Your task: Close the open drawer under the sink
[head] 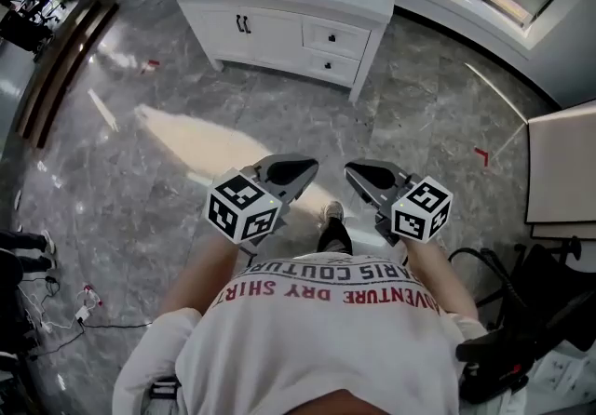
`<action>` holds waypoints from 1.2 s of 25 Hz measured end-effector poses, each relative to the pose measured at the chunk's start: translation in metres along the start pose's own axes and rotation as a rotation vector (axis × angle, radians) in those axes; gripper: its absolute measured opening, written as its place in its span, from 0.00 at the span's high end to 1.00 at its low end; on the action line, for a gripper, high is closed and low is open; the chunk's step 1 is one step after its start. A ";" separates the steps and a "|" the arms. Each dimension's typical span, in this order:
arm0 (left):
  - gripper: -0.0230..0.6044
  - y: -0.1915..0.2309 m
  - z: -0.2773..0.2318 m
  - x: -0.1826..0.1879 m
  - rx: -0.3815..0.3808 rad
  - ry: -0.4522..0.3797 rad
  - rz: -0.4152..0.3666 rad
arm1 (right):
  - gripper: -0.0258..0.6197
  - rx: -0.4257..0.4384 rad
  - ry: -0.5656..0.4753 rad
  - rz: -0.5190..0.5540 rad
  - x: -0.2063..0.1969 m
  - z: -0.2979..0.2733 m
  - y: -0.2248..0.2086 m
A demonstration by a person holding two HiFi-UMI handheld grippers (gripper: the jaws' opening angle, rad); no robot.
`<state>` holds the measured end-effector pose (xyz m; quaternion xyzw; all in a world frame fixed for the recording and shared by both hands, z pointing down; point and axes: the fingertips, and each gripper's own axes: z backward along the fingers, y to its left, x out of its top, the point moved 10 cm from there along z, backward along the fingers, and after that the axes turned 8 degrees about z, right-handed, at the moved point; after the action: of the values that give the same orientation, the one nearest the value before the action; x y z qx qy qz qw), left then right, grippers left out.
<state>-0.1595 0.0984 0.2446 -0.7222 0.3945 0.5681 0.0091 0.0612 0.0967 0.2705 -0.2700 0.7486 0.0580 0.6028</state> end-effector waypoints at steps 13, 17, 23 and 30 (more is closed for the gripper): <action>0.96 -0.160 0.105 -0.051 0.013 -0.059 -0.102 | 0.96 -0.071 -0.052 0.092 0.004 0.094 0.166; 0.96 -0.195 0.103 -0.068 0.028 -0.062 -0.104 | 0.96 -0.106 -0.046 0.108 -0.010 0.128 0.182; 0.96 -0.247 0.086 -0.091 0.008 -0.059 -0.111 | 0.96 -0.134 -0.045 0.079 -0.036 0.182 0.199; 0.96 -0.286 0.090 -0.104 0.020 -0.078 -0.128 | 0.96 -0.114 -0.059 0.125 -0.044 0.207 0.227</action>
<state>-0.0717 0.3951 0.1745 -0.7230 0.3526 0.5901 0.0679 0.1394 0.3894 0.2026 -0.2550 0.7413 0.1459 0.6034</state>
